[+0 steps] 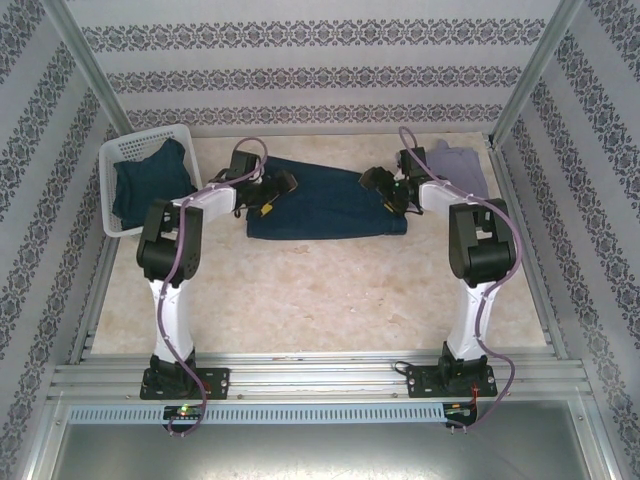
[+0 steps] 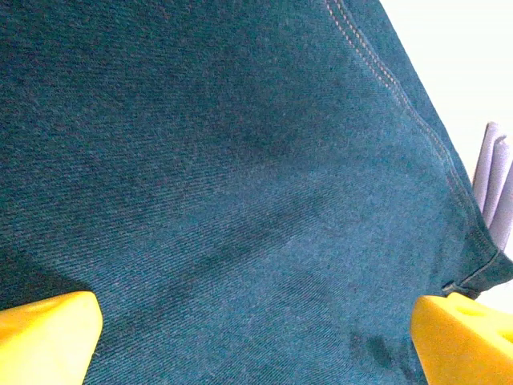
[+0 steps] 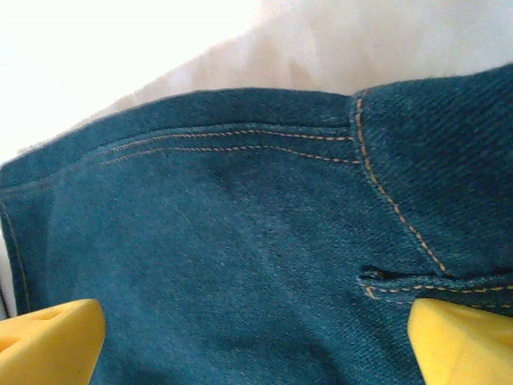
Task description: Fold and stack the skirts
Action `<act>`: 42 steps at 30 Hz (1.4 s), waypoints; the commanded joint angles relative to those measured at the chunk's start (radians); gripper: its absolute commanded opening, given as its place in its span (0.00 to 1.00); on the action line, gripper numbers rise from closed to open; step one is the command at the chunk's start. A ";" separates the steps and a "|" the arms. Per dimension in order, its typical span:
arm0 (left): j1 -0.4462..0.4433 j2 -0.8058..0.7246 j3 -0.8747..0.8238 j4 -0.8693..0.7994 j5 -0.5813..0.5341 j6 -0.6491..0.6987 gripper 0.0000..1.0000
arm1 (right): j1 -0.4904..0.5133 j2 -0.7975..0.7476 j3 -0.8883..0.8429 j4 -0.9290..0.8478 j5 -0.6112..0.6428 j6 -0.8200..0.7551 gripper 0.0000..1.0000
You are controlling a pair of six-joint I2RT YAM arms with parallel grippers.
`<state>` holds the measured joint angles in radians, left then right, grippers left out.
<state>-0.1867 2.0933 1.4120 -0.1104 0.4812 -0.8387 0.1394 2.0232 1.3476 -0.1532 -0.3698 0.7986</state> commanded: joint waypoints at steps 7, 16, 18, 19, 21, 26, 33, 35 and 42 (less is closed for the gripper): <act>0.032 -0.429 -0.469 -0.149 -0.039 0.032 1.00 | 0.056 -0.403 -0.446 0.012 -0.009 0.124 0.98; 0.039 -0.594 -0.425 -0.371 -0.102 0.200 1.00 | -0.093 -0.440 -0.436 -0.210 -0.121 -0.404 0.79; 0.043 -0.553 -0.387 -0.392 -0.114 0.248 1.00 | -0.095 -0.396 -0.393 -0.256 -0.149 -0.470 0.74; 0.044 -0.531 -0.371 -0.402 -0.122 0.267 1.00 | -0.095 -0.374 -0.375 -0.276 -0.153 -0.487 0.73; 0.050 -0.485 -0.337 -0.437 -0.153 0.297 1.00 | -0.095 -0.339 -0.350 -0.299 -0.157 -0.503 0.71; 0.055 -0.429 -0.328 -0.454 -0.174 0.335 1.00 | -0.096 -0.287 -0.332 -0.299 -0.239 -0.498 0.68; 0.081 -0.368 -0.383 -0.416 -0.157 0.332 1.00 | -0.095 -0.214 -0.317 -0.315 -0.273 -0.450 0.65; 0.081 -0.363 -0.402 -0.401 -0.141 0.327 1.00 | -0.094 -0.200 -0.323 -0.299 -0.317 -0.426 0.64; 0.081 -0.350 -0.443 -0.345 -0.113 0.305 1.00 | -0.063 -0.139 -0.335 -0.209 -0.406 -0.326 0.53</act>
<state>-0.1097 1.7130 1.0027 -0.4797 0.3389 -0.5304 0.0414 1.8301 1.0183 -0.4274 -0.6621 0.4076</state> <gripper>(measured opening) 0.999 0.540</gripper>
